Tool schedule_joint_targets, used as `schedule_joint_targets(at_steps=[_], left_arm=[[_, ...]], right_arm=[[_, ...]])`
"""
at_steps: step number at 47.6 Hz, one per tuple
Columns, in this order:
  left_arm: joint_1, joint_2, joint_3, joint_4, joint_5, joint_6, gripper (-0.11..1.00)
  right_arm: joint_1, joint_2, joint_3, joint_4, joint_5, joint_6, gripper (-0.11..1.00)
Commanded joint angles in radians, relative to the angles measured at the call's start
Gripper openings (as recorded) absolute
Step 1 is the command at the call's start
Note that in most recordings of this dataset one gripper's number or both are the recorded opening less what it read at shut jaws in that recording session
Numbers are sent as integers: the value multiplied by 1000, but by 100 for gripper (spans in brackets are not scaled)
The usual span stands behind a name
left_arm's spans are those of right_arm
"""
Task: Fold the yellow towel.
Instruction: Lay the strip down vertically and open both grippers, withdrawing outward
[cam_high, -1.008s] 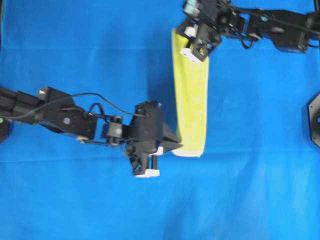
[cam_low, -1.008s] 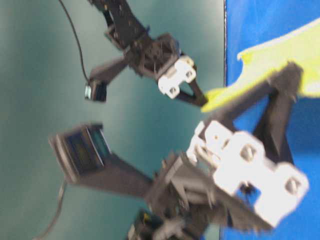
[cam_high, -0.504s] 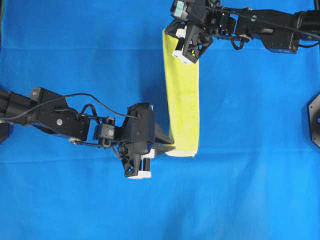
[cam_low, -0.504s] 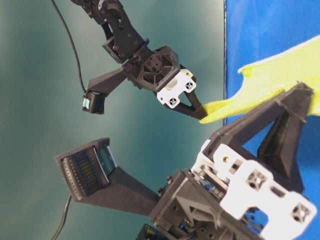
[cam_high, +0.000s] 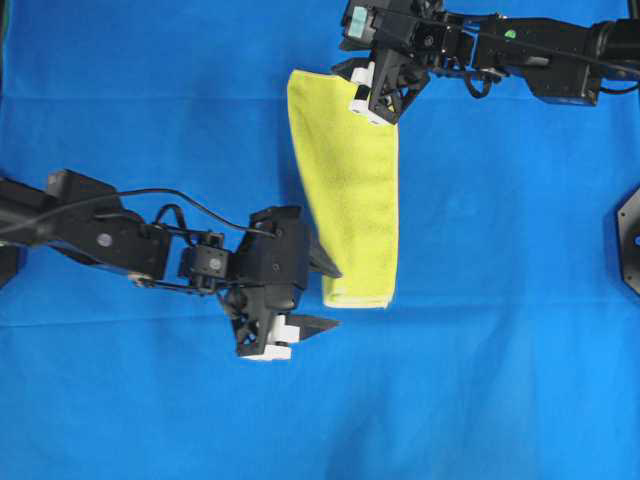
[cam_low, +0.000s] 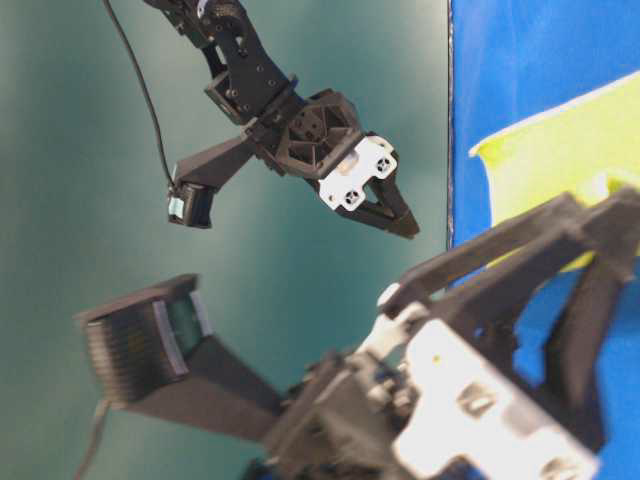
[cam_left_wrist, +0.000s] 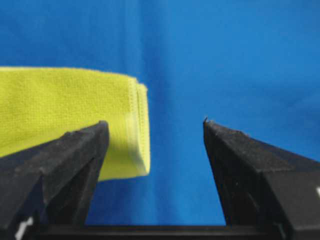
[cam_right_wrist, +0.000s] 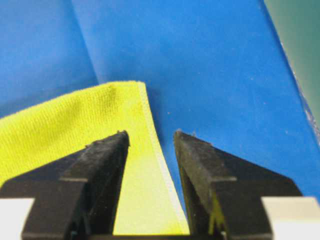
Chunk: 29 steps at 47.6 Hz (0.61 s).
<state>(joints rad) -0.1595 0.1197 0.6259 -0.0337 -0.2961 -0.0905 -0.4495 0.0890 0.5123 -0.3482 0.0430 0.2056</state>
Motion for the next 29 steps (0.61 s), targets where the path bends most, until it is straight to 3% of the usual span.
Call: schedule_joint_targets(at_steps=[1, 13, 29], left_arm=[[-2, -87, -11, 2, 60, -2, 72], [2, -296, 58, 5, 149, 15, 71], [167, -583, 285, 5, 95, 58, 71]], right_arm=[[3, -67, 2, -2, 12, 0, 46], [31, -261, 109, 2, 26, 12, 47], [67, -594, 368, 38, -89, 63, 47]])
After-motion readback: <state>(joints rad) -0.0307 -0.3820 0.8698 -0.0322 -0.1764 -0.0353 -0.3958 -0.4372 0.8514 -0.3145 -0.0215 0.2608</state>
